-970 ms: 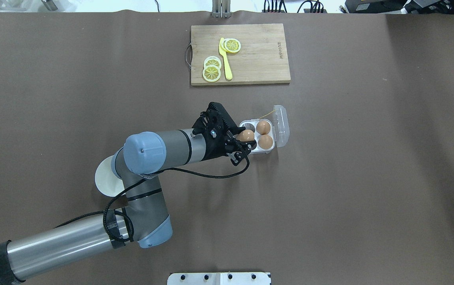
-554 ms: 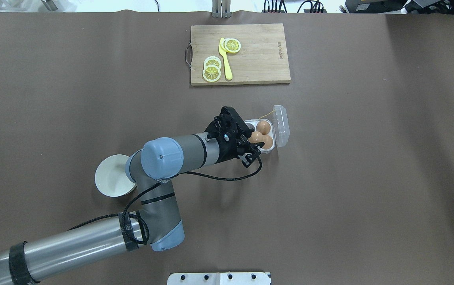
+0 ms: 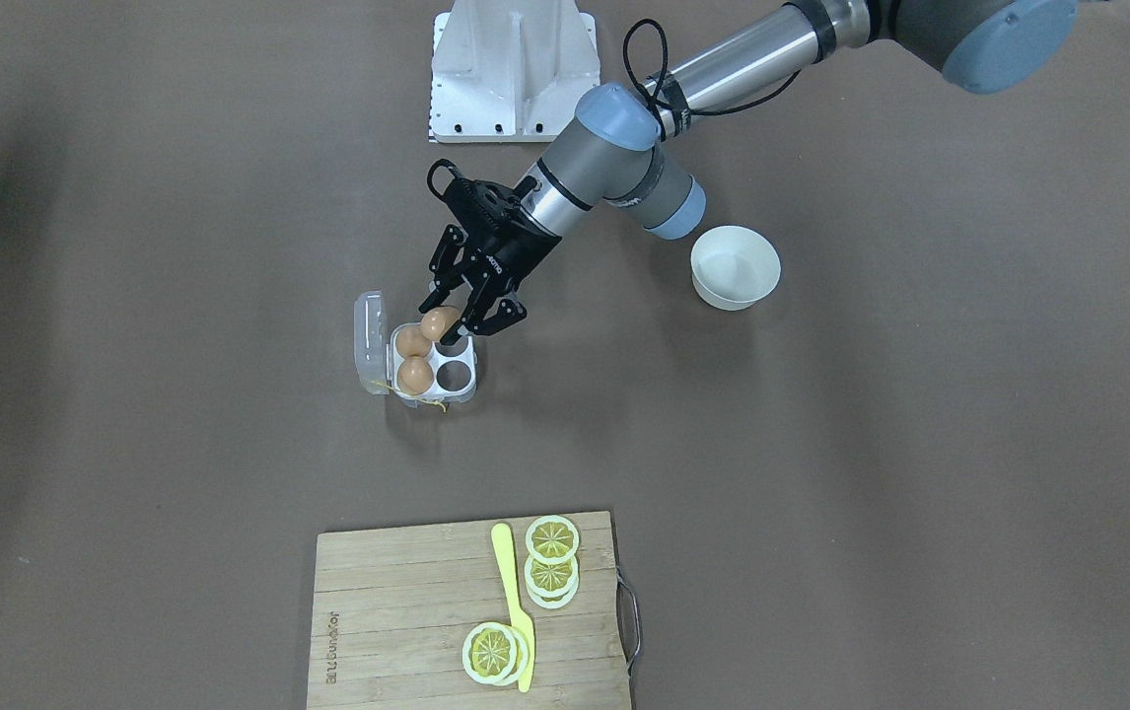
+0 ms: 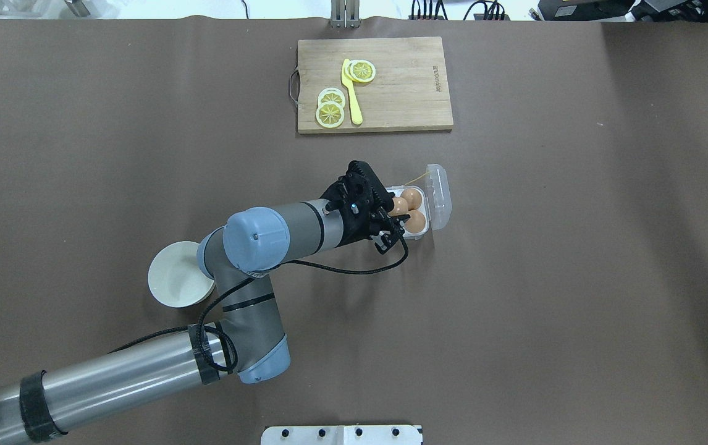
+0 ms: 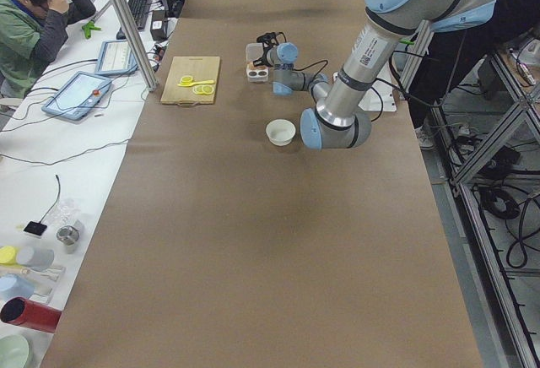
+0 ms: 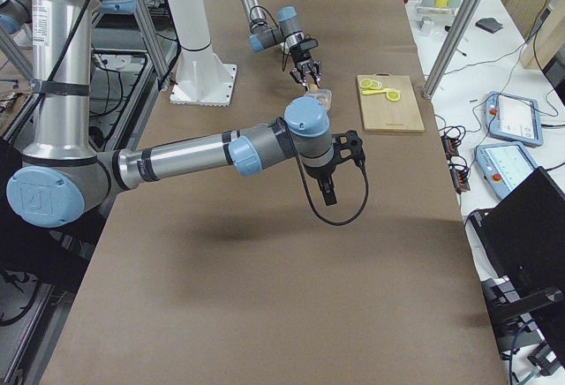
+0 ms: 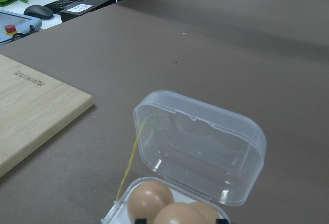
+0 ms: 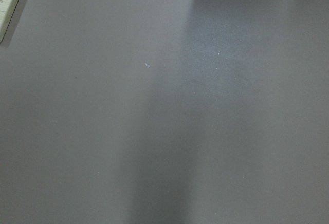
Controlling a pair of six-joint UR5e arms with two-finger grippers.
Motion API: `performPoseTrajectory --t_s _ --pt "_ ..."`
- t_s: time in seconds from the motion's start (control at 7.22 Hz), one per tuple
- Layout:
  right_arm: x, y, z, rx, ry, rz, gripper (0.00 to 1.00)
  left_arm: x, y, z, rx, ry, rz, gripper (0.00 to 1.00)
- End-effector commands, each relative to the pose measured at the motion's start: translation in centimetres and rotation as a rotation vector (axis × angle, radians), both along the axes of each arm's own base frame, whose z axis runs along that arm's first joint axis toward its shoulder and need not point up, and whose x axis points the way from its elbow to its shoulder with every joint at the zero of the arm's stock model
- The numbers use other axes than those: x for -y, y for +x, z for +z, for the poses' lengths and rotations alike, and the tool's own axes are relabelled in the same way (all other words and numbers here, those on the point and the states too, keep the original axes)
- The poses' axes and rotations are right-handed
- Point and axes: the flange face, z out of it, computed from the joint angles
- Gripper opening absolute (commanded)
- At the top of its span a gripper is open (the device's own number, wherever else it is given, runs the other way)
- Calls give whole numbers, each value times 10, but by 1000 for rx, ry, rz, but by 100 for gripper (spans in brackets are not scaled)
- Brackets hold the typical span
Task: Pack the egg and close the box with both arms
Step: 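Lower the egg into an empty cup of the box with the left gripper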
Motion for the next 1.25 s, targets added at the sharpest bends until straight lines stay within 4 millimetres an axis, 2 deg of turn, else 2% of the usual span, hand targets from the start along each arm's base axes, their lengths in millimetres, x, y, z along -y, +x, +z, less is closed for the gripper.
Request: performPoseTrajectory --t_s 0.0,0.55,0.69,0.97,1.11 --pt "0 0 0 0 1 1 100 3 8 -1 37 56 -2 0" --pt "-1 0 0 0 2 0 100 7 11 4 53 56 -20 0" --pt "-1 0 1 0 0 0 100 7 11 4 53 54 -23 7" --pt "0 0 -1 0 4 1 100 5 12 4 53 54 -20 9" --pt "0 0 0 0 1 1 100 5 12 3 51 55 -20 14"
